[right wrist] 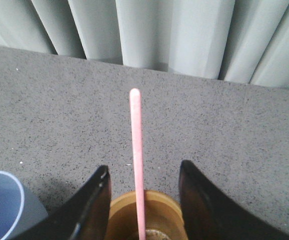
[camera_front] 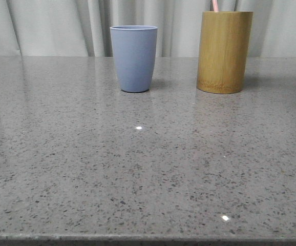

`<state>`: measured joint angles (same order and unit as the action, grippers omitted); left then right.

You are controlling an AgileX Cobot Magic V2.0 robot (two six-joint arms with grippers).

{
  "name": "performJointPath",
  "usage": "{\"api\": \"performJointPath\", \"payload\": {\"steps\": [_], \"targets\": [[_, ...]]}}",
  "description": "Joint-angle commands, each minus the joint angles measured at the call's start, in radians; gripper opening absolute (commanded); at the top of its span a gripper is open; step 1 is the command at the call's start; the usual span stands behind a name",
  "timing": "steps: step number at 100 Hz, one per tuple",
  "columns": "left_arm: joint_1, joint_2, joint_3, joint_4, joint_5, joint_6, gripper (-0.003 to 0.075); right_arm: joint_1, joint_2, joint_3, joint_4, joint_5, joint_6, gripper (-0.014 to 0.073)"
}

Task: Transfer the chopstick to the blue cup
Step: 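Move the right gripper above the bamboo cup around the pink chopstick, then close the right gripper on the pink chopstick and lift it out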

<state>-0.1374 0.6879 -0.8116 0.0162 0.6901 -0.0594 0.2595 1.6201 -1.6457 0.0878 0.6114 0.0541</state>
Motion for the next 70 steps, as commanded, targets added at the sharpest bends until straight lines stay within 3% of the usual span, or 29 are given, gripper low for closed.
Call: {"api": "performJointPath", "payload": {"steps": [1,70], "targets": [[-0.001,-0.004,-0.026,0.002,-0.076,-0.010,0.0282,0.002,-0.007,-0.059,0.006,-0.048,-0.003,0.0345],[-0.001,-0.004,-0.026,0.021,-0.082,-0.010,0.0282,0.002,0.170,-0.208,0.011,-0.049,-0.003,0.0345]]}}
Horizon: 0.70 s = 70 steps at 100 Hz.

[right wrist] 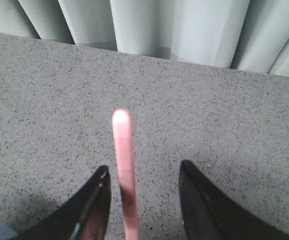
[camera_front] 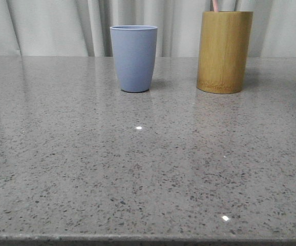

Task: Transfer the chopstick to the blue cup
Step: 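Close the right gripper on the pink chopstick and lift it out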

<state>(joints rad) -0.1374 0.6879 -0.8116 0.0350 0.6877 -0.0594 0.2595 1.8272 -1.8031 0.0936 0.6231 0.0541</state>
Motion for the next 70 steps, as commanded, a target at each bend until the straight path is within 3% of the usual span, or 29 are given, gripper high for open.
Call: {"api": "performJointPath", "payload": {"steps": [1,15,53,70], "targets": [[-0.001,-0.004,-0.026,0.002,-0.080,-0.010,0.0282,0.002,-0.035,-0.054,0.005,-0.061,-0.003,0.0345],[-0.001,-0.004,-0.026,0.002,-0.080,-0.010,0.0282,0.002,-0.019,-0.066,0.005,-0.063,-0.003,0.0307],[-0.001,-0.004,-0.026,0.002,-0.080,-0.010,0.0282,0.002,-0.019,-0.066,0.004,-0.075,-0.003,-0.0057],[-0.001,-0.004,-0.026,0.002,-0.080,-0.010,0.0282,0.002,-0.028,-0.076,0.004,-0.090,-0.006,-0.0106]]}}
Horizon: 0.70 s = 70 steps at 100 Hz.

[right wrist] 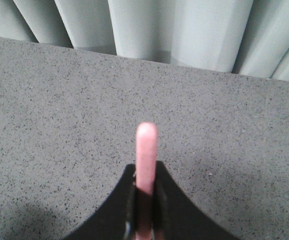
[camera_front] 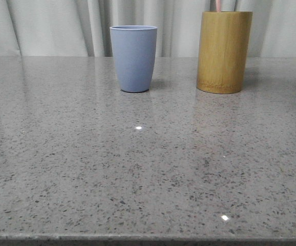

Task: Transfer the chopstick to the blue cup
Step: 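Close the right gripper on the pink chopstick and lift it out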

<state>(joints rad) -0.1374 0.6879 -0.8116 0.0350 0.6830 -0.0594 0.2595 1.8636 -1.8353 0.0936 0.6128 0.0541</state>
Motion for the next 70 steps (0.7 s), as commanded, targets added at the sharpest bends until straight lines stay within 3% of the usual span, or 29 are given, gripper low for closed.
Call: {"api": "performJointPath", "payload": {"steps": [1,44,70], "targets": [[-0.001,-0.004,-0.026,0.002,-0.075,-0.010,0.0282,0.002,-0.068,-0.045,0.004,-0.080,-0.007,-0.0106],[-0.001,-0.004,-0.026,0.002,-0.075,-0.010,0.0282,0.013,-0.183,-0.195,0.004,-0.061,-0.054,-0.0106],[-0.001,-0.004,-0.026,0.002,-0.075,-0.010,0.0282,0.111,-0.189,-0.271,0.004,-0.063,-0.066,-0.0106]]}}
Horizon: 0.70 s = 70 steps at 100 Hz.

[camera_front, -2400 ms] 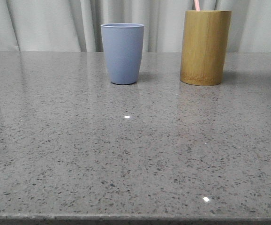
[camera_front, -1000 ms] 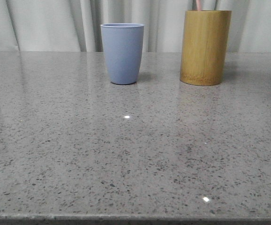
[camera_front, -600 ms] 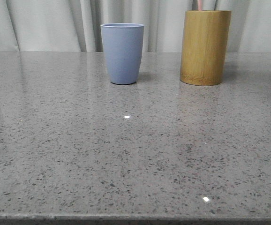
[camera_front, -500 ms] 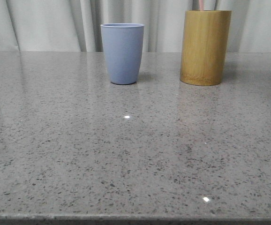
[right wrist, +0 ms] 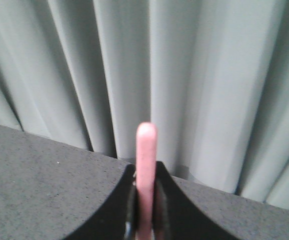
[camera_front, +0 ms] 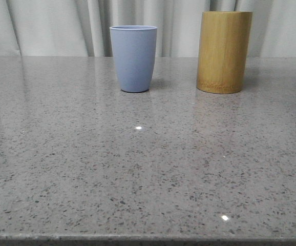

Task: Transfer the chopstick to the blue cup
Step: 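Close the right gripper on the pink chopstick and lift it out, then carry the chopstick over the blue cup and lower it inside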

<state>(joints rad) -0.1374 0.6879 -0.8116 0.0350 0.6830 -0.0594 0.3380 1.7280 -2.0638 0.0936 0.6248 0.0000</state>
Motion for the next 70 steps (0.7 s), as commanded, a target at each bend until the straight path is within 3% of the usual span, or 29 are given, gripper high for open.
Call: {"api": "performJointPath", "payload": {"steps": [1,39,70], "targets": [[-0.001,-0.004,-0.026,0.002,-0.075,-0.010,0.0282,0.036,-0.053,-0.043,0.005,-0.079,-0.012,-0.0106],[-0.001,-0.004,-0.026,0.002,-0.075,-0.010,0.0282,0.219,0.018,-0.043,0.005,-0.195,-0.011,-0.0106],[-0.001,-0.004,-0.026,0.002,-0.063,-0.010,0.0282,0.222,0.099,-0.029,0.005,-0.200,-0.011,-0.0106]]}}
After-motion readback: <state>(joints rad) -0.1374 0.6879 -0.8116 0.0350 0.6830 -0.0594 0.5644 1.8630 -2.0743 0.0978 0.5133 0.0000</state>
